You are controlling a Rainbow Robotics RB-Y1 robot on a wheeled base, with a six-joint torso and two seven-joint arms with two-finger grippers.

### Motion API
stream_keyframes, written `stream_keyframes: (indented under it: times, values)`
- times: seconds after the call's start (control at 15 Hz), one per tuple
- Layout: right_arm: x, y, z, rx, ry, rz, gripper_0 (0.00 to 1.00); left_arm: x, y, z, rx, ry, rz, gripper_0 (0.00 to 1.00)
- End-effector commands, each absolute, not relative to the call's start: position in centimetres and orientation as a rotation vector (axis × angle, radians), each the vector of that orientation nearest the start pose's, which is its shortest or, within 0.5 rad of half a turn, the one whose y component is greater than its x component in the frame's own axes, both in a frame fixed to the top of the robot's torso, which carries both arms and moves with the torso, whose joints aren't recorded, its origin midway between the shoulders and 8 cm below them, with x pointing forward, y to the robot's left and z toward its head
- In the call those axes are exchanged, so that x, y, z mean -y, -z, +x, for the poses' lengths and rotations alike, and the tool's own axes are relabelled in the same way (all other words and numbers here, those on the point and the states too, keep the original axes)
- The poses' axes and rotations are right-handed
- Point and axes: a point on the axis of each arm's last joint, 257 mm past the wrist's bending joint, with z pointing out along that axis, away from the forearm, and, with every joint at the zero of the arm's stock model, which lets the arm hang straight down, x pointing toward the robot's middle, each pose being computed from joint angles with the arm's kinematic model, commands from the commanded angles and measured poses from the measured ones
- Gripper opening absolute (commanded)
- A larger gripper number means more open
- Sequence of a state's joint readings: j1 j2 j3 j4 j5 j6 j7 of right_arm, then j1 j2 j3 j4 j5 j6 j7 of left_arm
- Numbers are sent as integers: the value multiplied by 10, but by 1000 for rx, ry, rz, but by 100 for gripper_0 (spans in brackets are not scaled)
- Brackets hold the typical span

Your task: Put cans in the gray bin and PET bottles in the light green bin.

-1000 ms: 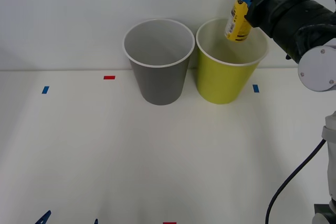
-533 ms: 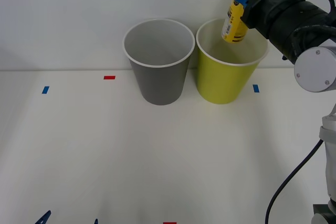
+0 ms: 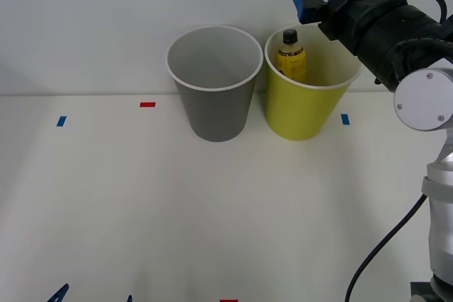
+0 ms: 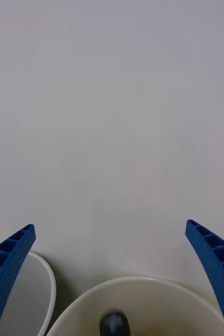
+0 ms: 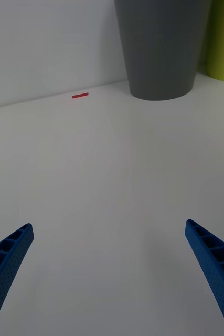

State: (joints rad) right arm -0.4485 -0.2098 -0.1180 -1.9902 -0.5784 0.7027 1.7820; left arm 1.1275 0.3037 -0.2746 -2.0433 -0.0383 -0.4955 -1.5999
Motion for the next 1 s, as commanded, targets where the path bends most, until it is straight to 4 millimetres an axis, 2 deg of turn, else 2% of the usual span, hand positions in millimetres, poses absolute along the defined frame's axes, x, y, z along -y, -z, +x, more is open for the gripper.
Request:
stream_keyframes:
  times: [0.07,0.33,0.47,0.8,1.0]
  values:
    - [167,-57,533,-1352,-295,-214,100,-230,289,200,-1731,-44,195,100]
    - [180,-25,457,-1380,-310,-181,100,-230,289,200,-1731,-44,195,100]
    - [184,-11,428,-1405,-337,-177,100,-230,289,200,-1731,-44,195,100]
    - [212,38,384,-1505,-331,-75,100,-230,289,200,-1731,-44,195,100]
    - [234,78,362,-1611,-299,-32,100,-230,289,200,-1731,-44,195,100]
